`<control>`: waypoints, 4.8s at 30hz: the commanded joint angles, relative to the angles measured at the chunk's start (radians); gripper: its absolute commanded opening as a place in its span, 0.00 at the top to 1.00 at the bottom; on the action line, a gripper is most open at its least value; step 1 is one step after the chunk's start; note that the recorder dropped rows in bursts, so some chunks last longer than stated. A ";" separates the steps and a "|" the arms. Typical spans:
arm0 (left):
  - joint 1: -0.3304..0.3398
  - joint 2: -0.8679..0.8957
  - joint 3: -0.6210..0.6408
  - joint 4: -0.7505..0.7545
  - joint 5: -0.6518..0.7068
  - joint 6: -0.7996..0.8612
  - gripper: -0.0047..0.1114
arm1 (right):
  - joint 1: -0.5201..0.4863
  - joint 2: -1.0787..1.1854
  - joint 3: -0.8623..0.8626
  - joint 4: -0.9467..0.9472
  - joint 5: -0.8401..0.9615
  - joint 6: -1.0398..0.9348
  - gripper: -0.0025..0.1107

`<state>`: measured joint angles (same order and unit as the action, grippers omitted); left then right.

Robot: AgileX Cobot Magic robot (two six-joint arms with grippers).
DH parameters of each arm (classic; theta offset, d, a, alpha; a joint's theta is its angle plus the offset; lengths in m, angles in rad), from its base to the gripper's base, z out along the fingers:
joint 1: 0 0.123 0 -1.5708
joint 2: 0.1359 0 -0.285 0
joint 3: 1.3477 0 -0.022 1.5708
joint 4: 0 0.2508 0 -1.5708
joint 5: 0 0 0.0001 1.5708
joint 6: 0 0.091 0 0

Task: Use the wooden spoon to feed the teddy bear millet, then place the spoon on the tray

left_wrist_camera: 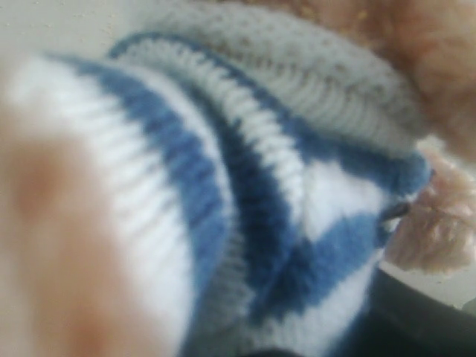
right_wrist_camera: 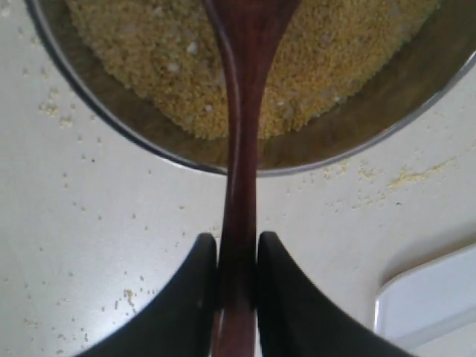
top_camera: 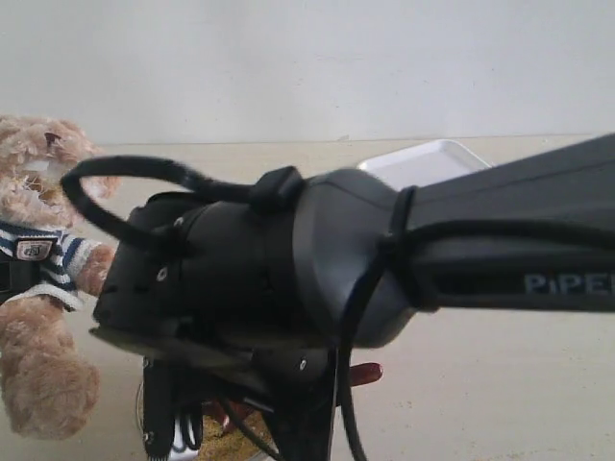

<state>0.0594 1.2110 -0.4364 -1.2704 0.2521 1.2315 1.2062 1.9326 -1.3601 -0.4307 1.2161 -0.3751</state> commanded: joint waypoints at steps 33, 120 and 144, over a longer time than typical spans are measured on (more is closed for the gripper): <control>0.000 -0.112 -0.007 0.260 0.270 -0.391 0.92 | -0.358 -0.165 -0.001 0.585 0.005 -0.101 0.98; 0.000 0.315 -0.280 0.153 0.892 -0.378 0.92 | -0.089 -0.117 -0.404 -0.123 0.005 0.123 0.98; 0.030 0.315 -0.286 0.165 0.885 -0.338 0.92 | 0.023 -0.117 -0.207 -0.511 0.005 0.323 0.98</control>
<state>0.0687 1.5293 -0.7148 -1.0921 1.1329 0.8844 1.2129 1.8227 -1.5737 -0.9037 1.2196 -0.0661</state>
